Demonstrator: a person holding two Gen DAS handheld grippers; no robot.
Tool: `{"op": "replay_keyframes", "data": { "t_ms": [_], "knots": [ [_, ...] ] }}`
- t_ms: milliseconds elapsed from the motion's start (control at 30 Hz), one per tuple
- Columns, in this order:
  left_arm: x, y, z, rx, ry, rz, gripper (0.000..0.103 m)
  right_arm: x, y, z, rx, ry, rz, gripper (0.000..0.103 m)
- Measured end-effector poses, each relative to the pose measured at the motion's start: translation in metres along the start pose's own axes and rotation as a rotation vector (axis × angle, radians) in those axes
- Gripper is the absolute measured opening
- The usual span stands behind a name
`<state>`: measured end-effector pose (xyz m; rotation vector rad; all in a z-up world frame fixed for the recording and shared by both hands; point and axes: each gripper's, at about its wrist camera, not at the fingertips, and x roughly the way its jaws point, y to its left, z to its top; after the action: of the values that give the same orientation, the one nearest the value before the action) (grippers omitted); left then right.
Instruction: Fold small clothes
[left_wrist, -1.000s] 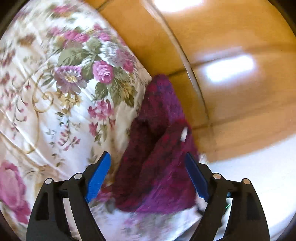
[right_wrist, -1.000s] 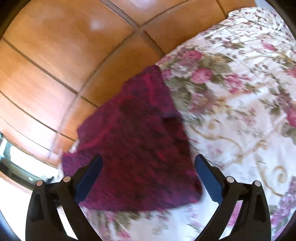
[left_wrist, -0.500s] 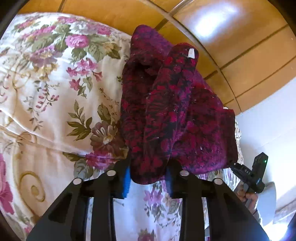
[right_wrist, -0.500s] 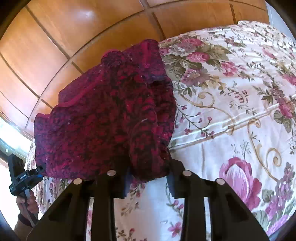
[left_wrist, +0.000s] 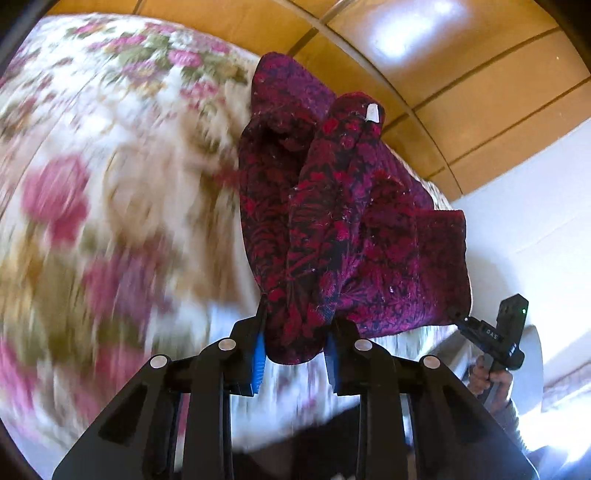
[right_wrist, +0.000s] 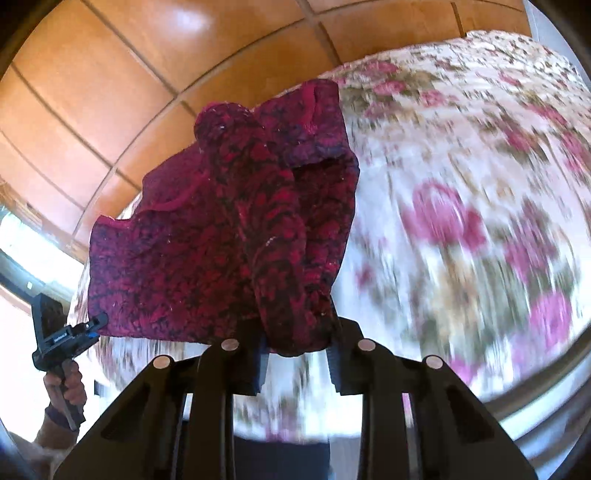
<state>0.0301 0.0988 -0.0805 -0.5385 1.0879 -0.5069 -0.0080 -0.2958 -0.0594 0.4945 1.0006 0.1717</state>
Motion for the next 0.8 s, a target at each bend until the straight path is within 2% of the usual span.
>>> {"op": "replay_keyframes", "data": {
  "t_ms": [67, 133, 200, 267, 333, 500, 633, 700, 800],
  "knots": [
    [-0.008, 0.001, -0.012, -0.015, 0.008, -0.01, 0.025, -0.009, 0.0, -0.02, -0.013, 0.034, -0.006, 0.024],
    [-0.011, -0.003, -0.018, 0.009, 0.014, 0.02, 0.029, -0.011, 0.001, -0.029, -0.022, 0.054, -0.018, 0.026],
    [-0.01, -0.007, -0.014, 0.035, 0.013, 0.074, 0.042, -0.01, 0.004, -0.028, -0.038, 0.059, -0.052, 0.038],
    [-0.014, -0.009, -0.007, 0.061, -0.021, 0.126, 0.049, -0.012, 0.004, -0.019, -0.03, 0.039, -0.055, 0.056],
    [-0.017, -0.012, 0.007, 0.09, -0.07, 0.153, 0.052, -0.017, 0.007, -0.008, -0.048, -0.011, -0.079, 0.061],
    [-0.018, -0.033, 0.033, 0.213, -0.139, 0.206, 0.053, -0.015, 0.036, 0.02, -0.17, -0.093, -0.149, 0.063],
    [-0.004, -0.048, 0.053, 0.302, -0.14, 0.213, 0.053, 0.005, 0.059, 0.041, -0.276, -0.12, -0.206, 0.062],
    [0.006, -0.052, 0.06, 0.326, -0.127, 0.213, 0.053, 0.013, 0.068, 0.048, -0.314, -0.124, -0.232, 0.057],
    [0.023, -0.055, 0.067, 0.366, -0.123, 0.221, 0.053, 0.026, 0.074, 0.054, -0.373, -0.117, -0.274, 0.045]
  ]
}}
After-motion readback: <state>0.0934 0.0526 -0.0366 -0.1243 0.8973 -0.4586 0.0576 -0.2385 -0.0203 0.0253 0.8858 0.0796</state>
